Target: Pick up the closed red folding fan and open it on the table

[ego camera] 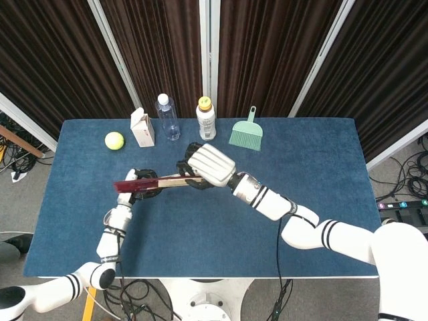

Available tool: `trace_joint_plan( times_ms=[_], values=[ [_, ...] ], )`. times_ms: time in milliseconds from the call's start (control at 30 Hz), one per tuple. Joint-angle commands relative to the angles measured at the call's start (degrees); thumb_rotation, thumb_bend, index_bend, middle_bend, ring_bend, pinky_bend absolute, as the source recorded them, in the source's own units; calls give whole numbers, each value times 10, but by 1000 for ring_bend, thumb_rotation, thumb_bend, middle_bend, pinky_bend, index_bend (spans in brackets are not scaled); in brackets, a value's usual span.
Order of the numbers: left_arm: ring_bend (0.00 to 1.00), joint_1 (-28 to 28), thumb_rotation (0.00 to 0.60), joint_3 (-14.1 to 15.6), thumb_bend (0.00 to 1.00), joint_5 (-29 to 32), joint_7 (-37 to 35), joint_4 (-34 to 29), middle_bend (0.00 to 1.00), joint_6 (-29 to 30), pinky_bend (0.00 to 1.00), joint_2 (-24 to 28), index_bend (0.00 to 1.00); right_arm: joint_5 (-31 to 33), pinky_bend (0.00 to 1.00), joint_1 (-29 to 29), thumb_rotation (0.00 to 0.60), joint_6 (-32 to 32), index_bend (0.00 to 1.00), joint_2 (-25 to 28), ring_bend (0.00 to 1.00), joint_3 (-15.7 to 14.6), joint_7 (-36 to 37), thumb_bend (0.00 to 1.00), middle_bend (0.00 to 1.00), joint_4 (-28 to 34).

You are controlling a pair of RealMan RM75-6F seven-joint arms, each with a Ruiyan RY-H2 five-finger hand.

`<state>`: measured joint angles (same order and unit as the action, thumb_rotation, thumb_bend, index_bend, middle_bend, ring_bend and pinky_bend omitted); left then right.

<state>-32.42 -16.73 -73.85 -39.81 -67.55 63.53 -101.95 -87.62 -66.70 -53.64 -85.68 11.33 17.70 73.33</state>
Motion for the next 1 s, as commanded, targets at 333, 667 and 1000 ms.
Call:
trace_joint_plan(
  times_ms=[333, 667, 1000],
  values=[
    [515, 15, 600, 22, 367, -3, 266, -25, 707, 34, 511, 105, 747, -46, 249, 59, 600, -64, 752, 61, 424, -38, -163, 1000, 642, 62],
    [515, 18, 600, 20, 370, 36, 480, -101, 680, 68, 511, 121, 720, -64, 211, 111, 600, -97, 752, 88, 427, -59, -352, 1000, 652, 128],
    [515, 9, 600, 18, 370, 69, 637, -147, 662, 104, 519, 103, 662, -69, 151, 150, 600, -118, 752, 101, 424, -63, -485, 1000, 661, 167]
  ],
)
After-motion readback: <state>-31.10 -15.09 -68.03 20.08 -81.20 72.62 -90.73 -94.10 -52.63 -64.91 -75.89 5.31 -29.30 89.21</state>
